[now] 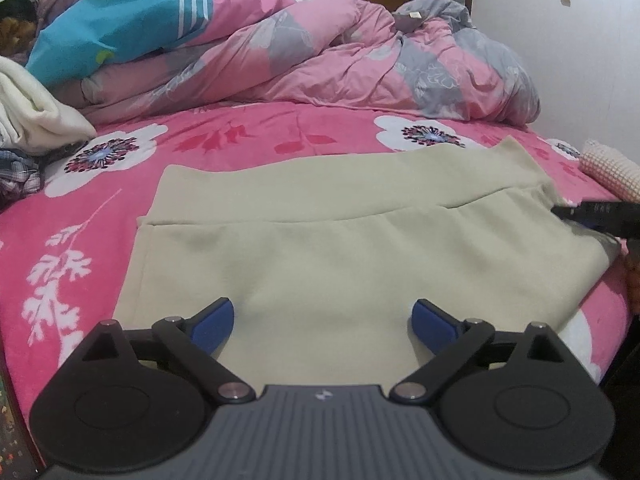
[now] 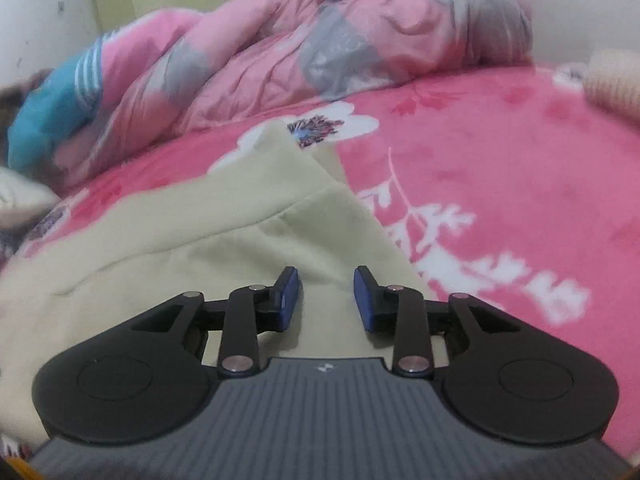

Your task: Fold clothes

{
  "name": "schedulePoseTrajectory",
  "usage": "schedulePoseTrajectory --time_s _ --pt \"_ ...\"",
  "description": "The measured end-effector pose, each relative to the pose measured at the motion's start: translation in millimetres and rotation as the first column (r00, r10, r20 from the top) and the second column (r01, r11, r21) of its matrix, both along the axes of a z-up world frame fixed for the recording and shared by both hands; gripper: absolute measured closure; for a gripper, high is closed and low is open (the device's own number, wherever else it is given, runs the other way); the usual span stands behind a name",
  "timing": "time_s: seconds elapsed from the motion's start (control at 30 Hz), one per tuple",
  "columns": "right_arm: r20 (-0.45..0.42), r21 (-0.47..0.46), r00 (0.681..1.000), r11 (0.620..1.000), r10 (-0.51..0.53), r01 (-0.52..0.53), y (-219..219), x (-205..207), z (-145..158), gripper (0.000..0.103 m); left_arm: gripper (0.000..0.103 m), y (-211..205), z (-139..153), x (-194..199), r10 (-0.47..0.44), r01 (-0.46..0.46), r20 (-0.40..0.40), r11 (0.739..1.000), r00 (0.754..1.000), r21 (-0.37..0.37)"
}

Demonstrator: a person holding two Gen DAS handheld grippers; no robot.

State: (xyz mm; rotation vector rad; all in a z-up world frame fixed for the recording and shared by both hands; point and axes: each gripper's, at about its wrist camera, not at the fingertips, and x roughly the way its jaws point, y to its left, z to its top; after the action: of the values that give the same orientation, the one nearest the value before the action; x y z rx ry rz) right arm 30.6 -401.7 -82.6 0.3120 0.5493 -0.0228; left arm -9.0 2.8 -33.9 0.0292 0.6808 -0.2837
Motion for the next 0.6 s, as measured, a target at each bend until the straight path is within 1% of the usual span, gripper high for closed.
schedulePoseTrajectory --time_s 0.03,0.13,0.2,0.23,0.27,0.33,0.37,0.4,0.43,0.47,0.5,0.53,0.6 --pt "0.008 0.039 1.000 0.999 -0.015 0.014 -4.0 1.2 0.9 0.073 0.006 0.6 2.4 1.4 0.001 -0.001 -0.009 1.000 1.000 -0.003" --pt "-0.001 0.028 0.999 0.998 -0.049 0.049 -0.2 -4.4 11.9 0.072 0.006 8.2 14.2 3.8 0.030 -0.030 0.006 0.998 1.000 -0.050" --pt "0.009 0.011 0.998 0.998 -0.060 0.060 9.4 -12.9 20.8 0.070 0.006 9.9 19.1 6.9 0.041 -0.040 0.015 0.998 0.999 -0.054" --pt "0.029 0.010 0.998 0.999 -0.049 0.049 15.1 -20.5 26.8 0.066 0.006 9.5 19.3 9.0 0.049 -0.048 0.012 0.998 0.999 -0.047" --pt "0.045 0.017 0.999 1.000 -0.026 0.025 21.9 -26.4 33.8 0.057 0.005 7.6 17.0 12.2 0.060 -0.060 -0.005 0.998 0.998 -0.033" --pt "0.055 0.037 0.998 0.999 0.030 -0.033 36.0 -32.9 44.7 0.050 0.002 3.1 10.2 19.1 0.086 -0.086 -0.047 0.996 0.995 -0.003" --pt "0.059 0.036 0.996 0.997 0.066 -0.068 45.6 -33.4 49.3 0.047 0.001 0.1 5.3 21.1 0.102 -0.101 -0.056 0.995 0.993 0.019" --pt "0.055 0.020 0.993 0.994 0.103 -0.105 55.0 -33.4 51.3 0.044 0.000 -4.4 2.6 20.0 0.112 -0.110 -0.044 0.993 0.993 0.046" --pt "0.051 0.002 0.989 0.990 0.141 -0.141 64.3 -33.4 53.0 0.036 0.000 -9.0 0.1 18.5 0.120 -0.118 -0.030 0.990 0.992 0.073" --pt "0.022 -0.029 0.987 0.987 0.159 -0.158 73.8 -30.4 49.2 0.029 0.000 -13.6 -1.5 17.6 0.133 -0.130 -0.024 0.987 0.991 0.094" --pt "-0.009 -0.061 0.985 0.983 0.174 -0.174 83.3 -27.0 44.8 0.026 0.000 -17.4 -2.7 17.3 0.149 -0.146 -0.023 0.983 0.989 0.109" --pt "-0.040 -0.092 0.981 0.977 0.188 -0.191 92.8 -23.7 40.4 0.019 0.000 -20.1 -3.2 17.4 0.162 -0.158 -0.025 0.980 0.986 0.118" --pt "-0.100 -0.185 0.978 0.962 0.183 -0.199 110.8 -17.7 27.6 0.012 0.000 -23.1 -2.8 18.6 0.177 -0.171 -0.034 0.976 0.984 0.132"
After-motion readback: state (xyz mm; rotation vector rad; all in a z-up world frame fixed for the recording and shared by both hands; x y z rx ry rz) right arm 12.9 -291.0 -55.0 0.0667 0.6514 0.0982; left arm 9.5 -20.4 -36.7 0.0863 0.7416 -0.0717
